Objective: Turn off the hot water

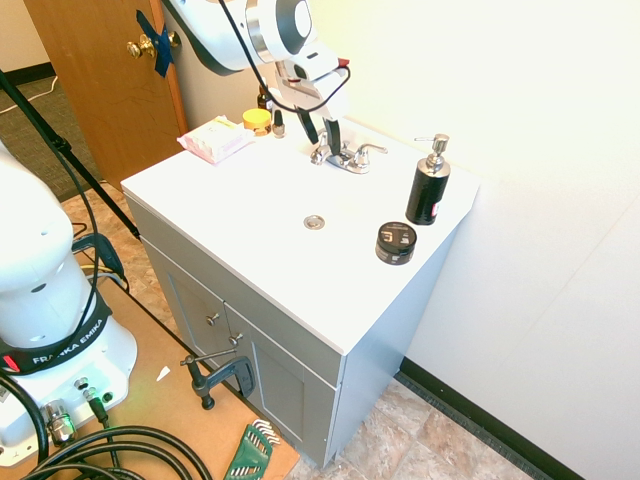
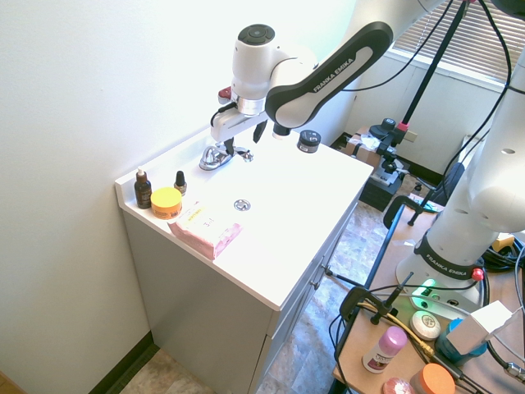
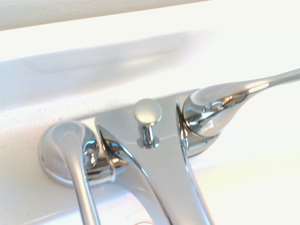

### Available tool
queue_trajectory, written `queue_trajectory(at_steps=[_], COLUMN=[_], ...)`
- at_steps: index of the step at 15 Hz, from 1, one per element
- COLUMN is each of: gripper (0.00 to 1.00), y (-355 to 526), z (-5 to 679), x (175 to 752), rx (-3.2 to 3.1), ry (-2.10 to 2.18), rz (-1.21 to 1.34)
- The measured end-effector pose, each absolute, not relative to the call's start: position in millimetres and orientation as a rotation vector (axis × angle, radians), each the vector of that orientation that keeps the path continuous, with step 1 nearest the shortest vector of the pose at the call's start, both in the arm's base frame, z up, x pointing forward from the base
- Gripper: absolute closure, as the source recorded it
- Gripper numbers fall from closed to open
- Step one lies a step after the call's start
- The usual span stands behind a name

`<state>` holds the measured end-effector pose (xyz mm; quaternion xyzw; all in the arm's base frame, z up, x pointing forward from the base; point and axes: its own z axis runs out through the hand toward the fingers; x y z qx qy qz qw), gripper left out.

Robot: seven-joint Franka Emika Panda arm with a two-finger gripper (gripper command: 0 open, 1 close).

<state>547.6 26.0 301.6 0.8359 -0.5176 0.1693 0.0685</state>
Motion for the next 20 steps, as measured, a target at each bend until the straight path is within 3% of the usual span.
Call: queue_trajectory(at_steps=[14,20], gripper=[0.00,0.00], y=[71.4,30.2], z=[292.3,314.9], x=[589.2,524.5], rx=[2.557,2.663], ry=[-1.543,-1.436], rz=[0.562,0.374])
